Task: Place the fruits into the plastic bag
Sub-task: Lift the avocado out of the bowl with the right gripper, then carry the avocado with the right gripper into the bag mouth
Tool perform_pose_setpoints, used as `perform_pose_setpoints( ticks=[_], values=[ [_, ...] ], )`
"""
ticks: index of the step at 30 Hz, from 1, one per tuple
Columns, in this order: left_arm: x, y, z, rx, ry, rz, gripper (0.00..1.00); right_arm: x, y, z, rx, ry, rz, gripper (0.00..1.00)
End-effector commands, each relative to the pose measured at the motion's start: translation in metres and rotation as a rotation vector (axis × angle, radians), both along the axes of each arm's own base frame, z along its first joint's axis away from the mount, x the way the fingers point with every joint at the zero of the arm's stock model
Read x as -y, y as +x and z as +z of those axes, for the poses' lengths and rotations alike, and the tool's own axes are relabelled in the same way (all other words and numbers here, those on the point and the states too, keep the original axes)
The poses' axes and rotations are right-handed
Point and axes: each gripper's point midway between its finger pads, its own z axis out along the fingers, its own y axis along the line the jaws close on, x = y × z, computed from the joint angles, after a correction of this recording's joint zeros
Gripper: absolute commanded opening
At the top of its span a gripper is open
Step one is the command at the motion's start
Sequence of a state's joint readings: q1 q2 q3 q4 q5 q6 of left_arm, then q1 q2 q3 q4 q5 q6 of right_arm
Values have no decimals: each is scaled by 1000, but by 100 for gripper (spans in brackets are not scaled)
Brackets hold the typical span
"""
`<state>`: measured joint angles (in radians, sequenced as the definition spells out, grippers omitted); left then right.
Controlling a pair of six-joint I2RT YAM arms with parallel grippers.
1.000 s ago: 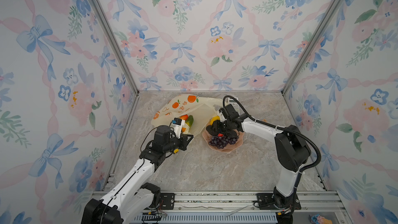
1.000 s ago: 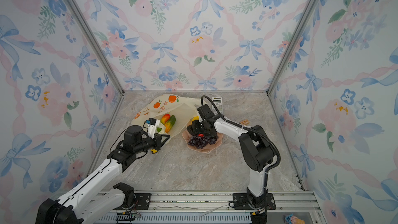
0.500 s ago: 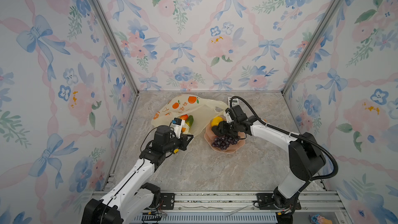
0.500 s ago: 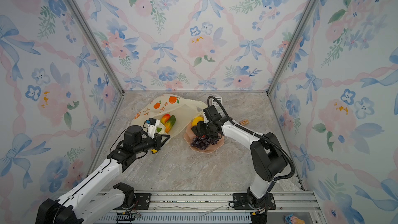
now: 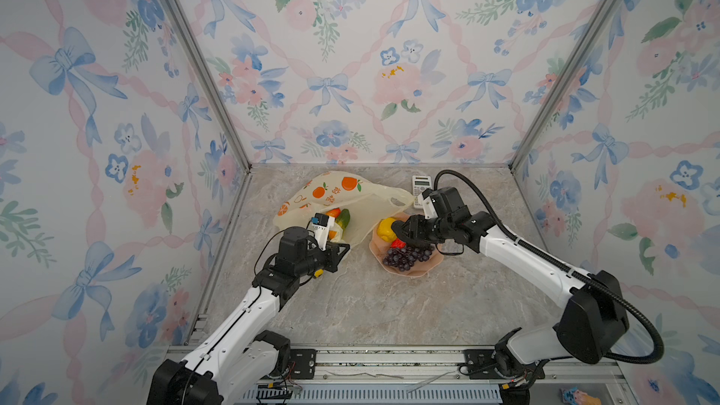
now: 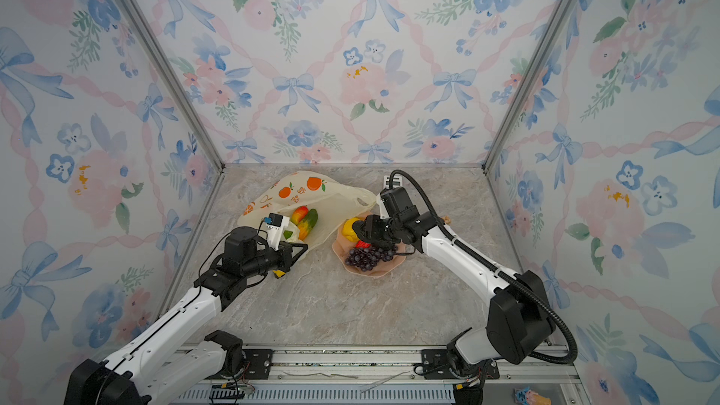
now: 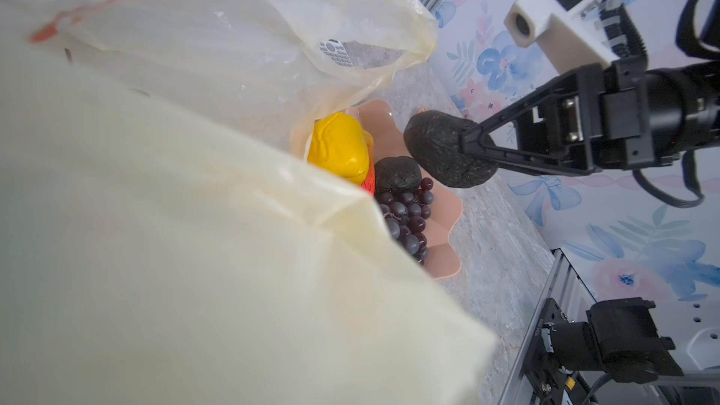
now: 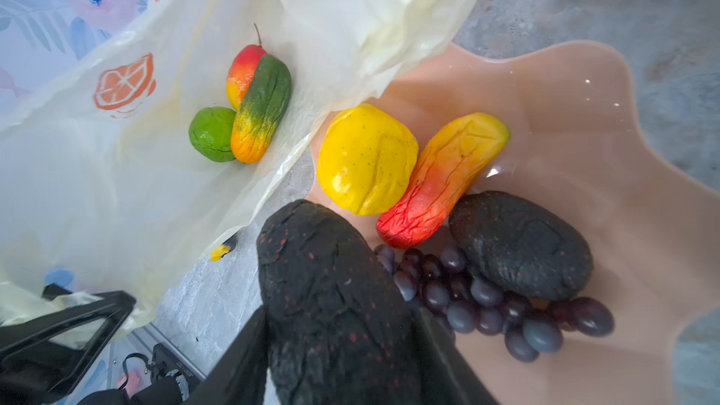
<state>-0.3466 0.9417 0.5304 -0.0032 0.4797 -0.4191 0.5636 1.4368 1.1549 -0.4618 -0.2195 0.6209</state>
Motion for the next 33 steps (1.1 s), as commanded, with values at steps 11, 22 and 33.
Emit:
perform_pose_setpoints(
  ticks=[11, 22, 33],
  values=[
    [3, 1, 10, 33, 0, -19, 0, 21, -22, 75, 107, 78, -51, 46],
    [3, 0, 12, 36, -4, -21, 0, -22, -19, 98, 122, 60, 53, 46],
    [2, 0, 13, 42, -4, -17, 0, -92, -1, 62, 44, -52, 222, 46]
  ],
)
